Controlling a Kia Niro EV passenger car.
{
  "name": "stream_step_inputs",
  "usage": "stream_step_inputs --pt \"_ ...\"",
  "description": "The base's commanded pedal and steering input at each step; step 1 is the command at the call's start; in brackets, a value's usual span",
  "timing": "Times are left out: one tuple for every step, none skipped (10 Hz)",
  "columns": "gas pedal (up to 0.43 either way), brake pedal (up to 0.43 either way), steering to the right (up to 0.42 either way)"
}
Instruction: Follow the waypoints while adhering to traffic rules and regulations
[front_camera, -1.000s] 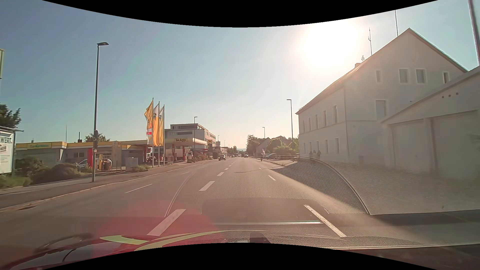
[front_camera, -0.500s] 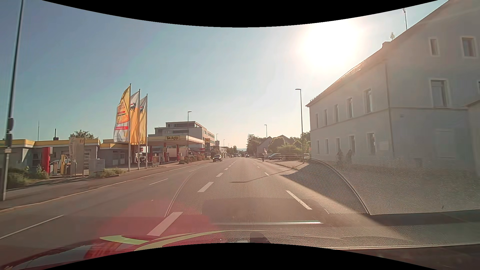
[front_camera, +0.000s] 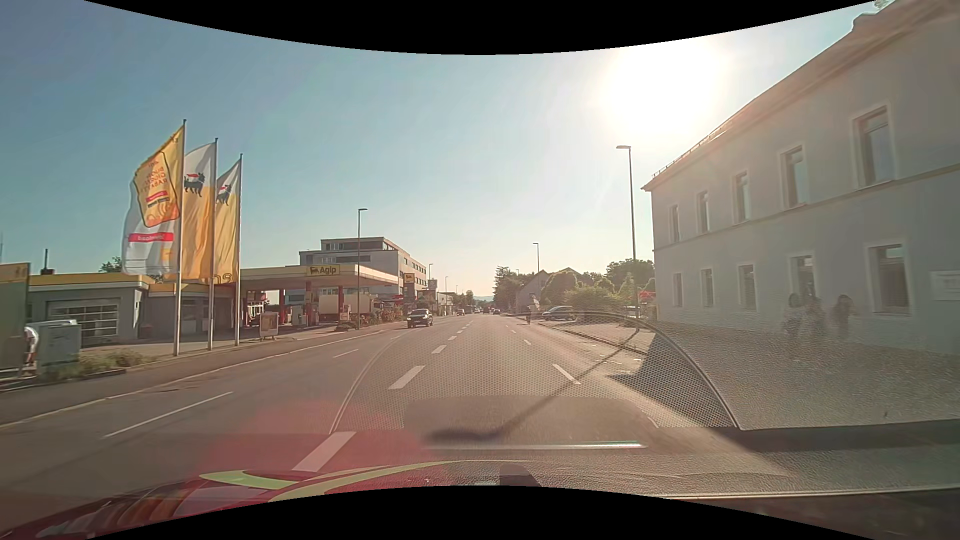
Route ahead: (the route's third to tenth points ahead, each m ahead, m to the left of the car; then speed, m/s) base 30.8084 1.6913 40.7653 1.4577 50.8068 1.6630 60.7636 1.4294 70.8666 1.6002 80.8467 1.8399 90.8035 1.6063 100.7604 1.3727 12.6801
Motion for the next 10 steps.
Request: stream_step_inputs --pt "0.098 0.0 -0.002" --pt "0.098 0.0 -0.002" --pt "0.098 0.0 -0.002" --pt "0.098 0.0 -0.002" --pt "0.098 0.0 -0.002" --pt "0.098 0.0 -0.002" --pt "0.098 0.0 -0.002" --pt "0.098 0.0 -0.002" --pt "0.098 0.0 -0.002" --pt "0.098 0.0 -0.002"
